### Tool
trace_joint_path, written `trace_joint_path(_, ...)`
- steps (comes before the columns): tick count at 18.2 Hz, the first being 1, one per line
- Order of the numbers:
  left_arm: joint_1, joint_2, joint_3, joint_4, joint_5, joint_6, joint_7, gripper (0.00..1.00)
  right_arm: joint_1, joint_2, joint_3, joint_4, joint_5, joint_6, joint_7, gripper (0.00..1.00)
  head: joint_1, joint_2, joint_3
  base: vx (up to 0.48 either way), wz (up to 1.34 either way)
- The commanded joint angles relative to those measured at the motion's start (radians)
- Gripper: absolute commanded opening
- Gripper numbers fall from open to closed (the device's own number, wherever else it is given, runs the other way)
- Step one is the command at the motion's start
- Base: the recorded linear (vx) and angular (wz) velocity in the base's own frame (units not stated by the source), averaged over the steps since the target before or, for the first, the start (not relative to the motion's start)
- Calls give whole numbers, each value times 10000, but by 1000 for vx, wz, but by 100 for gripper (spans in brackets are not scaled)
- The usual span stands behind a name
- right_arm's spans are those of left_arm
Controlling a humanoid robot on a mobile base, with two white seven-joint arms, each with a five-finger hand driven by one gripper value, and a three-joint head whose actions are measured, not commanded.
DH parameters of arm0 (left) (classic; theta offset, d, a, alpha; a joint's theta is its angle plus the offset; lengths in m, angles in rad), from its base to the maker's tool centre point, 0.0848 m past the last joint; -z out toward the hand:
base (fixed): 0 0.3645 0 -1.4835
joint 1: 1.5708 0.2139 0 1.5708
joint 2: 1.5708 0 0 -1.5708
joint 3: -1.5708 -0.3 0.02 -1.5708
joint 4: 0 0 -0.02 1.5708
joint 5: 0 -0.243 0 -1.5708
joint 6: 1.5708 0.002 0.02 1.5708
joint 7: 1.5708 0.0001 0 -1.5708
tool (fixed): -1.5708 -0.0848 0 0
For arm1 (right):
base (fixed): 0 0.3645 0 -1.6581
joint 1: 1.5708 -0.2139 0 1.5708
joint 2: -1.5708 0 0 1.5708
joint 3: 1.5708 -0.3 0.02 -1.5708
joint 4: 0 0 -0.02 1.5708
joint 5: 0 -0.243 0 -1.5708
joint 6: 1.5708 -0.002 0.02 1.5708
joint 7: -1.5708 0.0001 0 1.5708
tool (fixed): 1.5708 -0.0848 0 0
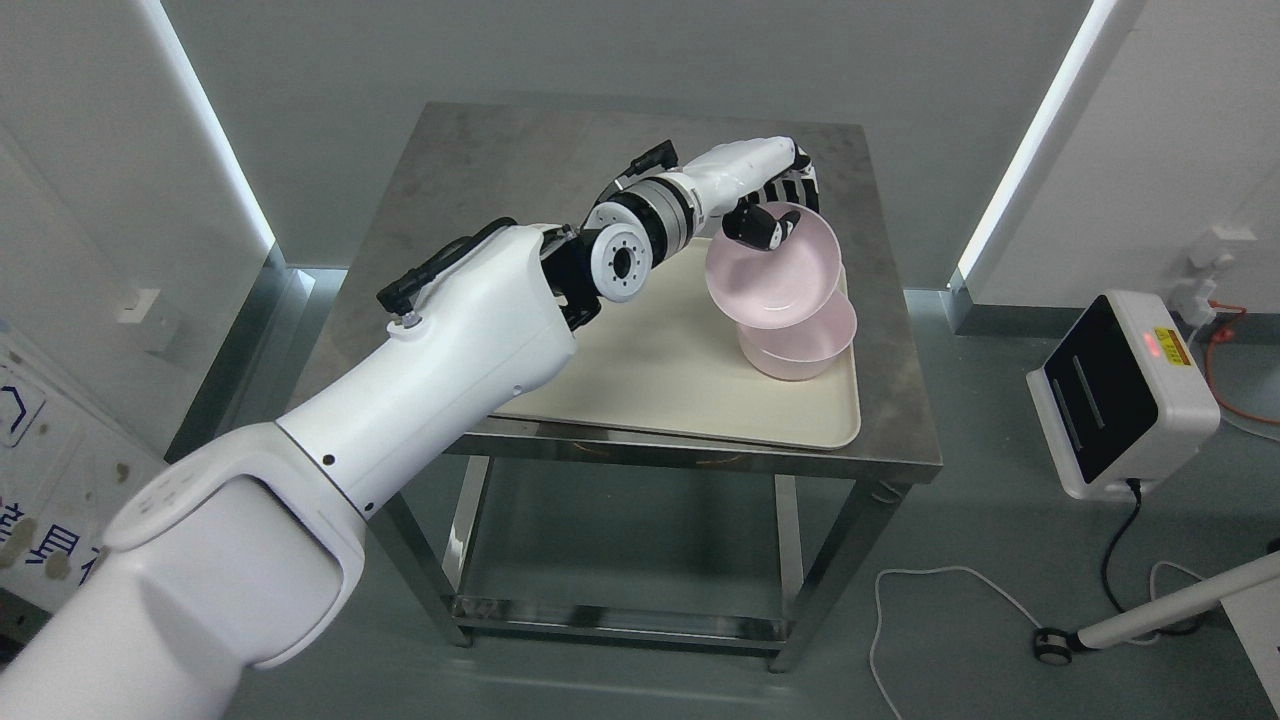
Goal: Stack pink IKEA bowls on left shelf middle
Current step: 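Release the bowl and withdraw the left hand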
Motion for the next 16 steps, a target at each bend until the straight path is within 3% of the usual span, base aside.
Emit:
trace_joint_path(1,95,164,4,403,38,-28,-63,40,15,-175,-107,-337,0,-7,5,100,0,0,0,0,0)
trace_joint_path(5,111,164,308,5,161,-13,-2,67,30,-175,-107,-337,0,-7,5,100,0,0,0,0,0)
trace_joint_path(7,202,164,1973,-468,328,-13,-1,75,30,-175,-107,-337,0,-7,5,100,0,0,0,0,0)
trace_joint_path(9,583,164,3814,-1599,986,2,-78,77,15,-175,-107,-337,0,-7,5,100,0,0,0,0,0)
trace_joint_path(11,1714,164,4771,-3483,1097,63,-718,77,15,-175,-107,-337,0,-7,5,100,0,0,0,0,0)
trace_joint_path(14,3542,164,4273,-5988,1097,49,-1535,77,15,-175,-107,-337,0,-7,5,100,0,0,0,0,0)
trace_joint_path(16,3685,164,3368,-6147,792,64,-1505,83,15,-175,-107,-337,0,-7,5,100,0,0,0,0,0)
